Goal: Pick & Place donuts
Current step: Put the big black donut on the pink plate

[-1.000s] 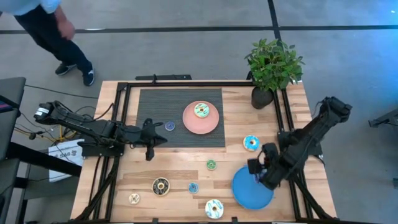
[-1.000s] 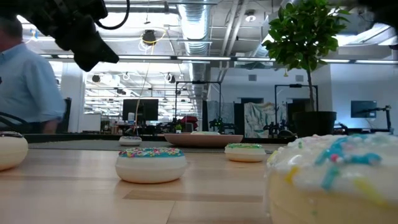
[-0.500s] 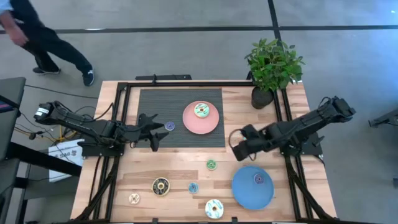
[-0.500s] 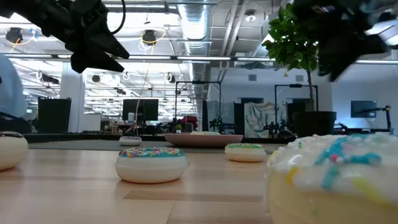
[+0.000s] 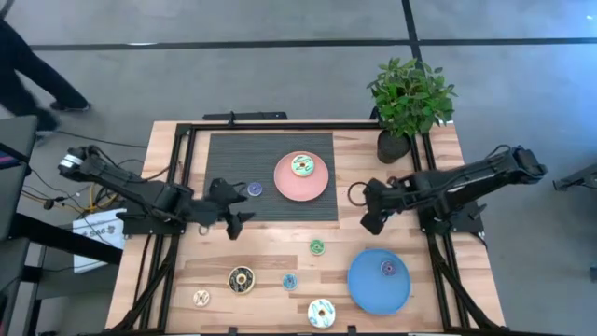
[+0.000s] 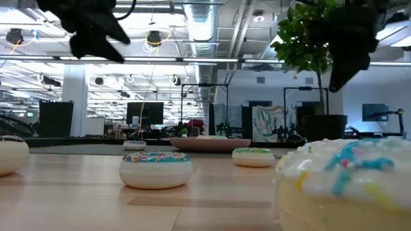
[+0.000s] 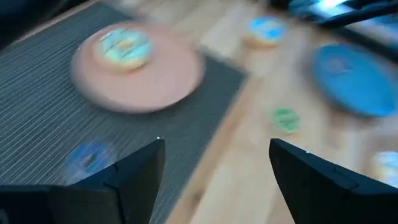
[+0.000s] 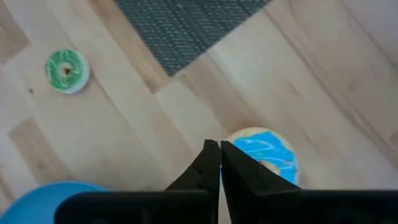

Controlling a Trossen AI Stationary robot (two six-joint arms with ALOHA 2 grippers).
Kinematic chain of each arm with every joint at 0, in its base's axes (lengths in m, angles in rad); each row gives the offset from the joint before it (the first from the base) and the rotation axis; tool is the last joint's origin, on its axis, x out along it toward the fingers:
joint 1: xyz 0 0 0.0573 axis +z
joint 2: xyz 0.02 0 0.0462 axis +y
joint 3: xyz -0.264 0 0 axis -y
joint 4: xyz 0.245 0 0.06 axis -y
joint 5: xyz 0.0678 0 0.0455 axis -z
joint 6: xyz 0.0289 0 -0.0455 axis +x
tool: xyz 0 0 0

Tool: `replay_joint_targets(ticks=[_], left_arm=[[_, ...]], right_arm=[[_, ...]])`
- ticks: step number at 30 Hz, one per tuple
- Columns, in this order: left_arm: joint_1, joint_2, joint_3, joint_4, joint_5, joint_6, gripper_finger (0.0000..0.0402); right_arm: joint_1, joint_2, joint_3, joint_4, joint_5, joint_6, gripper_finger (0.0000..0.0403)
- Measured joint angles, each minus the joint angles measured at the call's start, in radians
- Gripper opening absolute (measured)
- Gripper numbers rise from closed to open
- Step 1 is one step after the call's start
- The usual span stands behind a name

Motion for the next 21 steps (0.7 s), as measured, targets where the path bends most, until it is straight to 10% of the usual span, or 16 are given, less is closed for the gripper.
replay_joint_targets(ticks=[9, 21], left_arm=[[-0.019, 0.296, 0.346, -0.574, -0.031, -0.694, 0.0281], [-0.115, 0.529, 0.493, -0.619, 0.195, -1.018, 0.0281]], right_arm=[[-0.027, -0.227, -0.165, 0.002, -0.001, -0.051, 0.0002], [-0.027, -0.389, -0.206, -0.013, 0.001, -0.171, 0.0001]])
